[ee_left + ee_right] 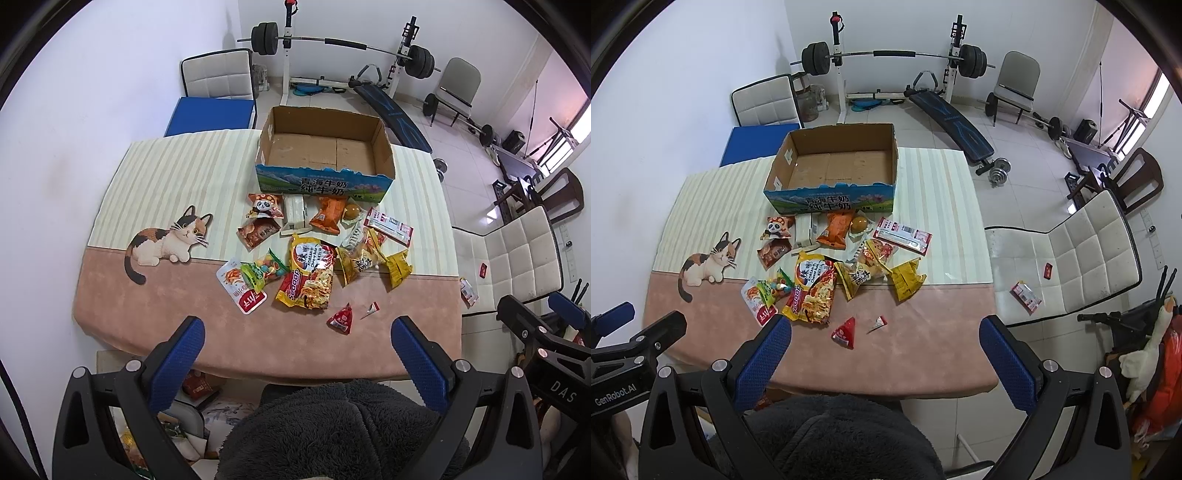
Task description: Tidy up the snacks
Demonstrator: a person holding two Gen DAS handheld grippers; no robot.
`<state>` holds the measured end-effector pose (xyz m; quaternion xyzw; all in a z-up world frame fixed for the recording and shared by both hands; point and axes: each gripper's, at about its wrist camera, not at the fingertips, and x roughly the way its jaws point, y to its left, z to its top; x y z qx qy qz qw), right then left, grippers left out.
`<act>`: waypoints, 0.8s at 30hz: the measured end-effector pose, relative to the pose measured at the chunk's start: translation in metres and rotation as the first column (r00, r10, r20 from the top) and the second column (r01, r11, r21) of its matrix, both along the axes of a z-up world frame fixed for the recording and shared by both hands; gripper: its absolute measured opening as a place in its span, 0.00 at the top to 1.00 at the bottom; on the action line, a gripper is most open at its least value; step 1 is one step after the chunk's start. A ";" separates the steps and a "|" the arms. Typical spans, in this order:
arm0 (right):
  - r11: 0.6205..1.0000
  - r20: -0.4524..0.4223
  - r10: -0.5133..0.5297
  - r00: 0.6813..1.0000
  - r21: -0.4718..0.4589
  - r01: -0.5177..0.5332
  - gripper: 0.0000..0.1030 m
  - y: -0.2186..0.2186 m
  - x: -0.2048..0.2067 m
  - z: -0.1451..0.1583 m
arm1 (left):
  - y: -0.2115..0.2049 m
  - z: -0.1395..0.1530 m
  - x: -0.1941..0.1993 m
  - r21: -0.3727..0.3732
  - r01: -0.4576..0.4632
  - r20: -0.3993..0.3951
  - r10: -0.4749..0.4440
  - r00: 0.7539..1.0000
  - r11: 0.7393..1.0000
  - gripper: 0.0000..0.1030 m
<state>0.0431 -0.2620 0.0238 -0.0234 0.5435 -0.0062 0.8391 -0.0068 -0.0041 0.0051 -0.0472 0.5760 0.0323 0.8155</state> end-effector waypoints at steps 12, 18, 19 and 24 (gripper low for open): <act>1.000 0.006 0.000 1.000 -0.001 0.000 0.00 0.002 0.003 0.004 | 0.006 0.006 0.001 -0.005 0.002 0.015 -0.002 1.000 1.000 0.00; 1.000 0.008 -0.001 1.000 -0.001 0.001 0.00 0.002 0.003 0.004 | 0.005 0.007 0.002 -0.002 0.008 0.019 -0.008 1.000 1.000 0.00; 1.000 0.008 -0.001 1.000 -0.001 0.001 0.00 0.002 0.003 0.004 | 0.005 0.007 0.002 -0.002 0.007 0.019 -0.007 1.000 1.000 0.00; 1.000 0.005 0.002 1.000 0.000 -0.002 0.00 0.005 0.006 0.008 | 0.004 0.007 0.001 -0.002 0.006 0.020 -0.006 1.000 1.000 0.00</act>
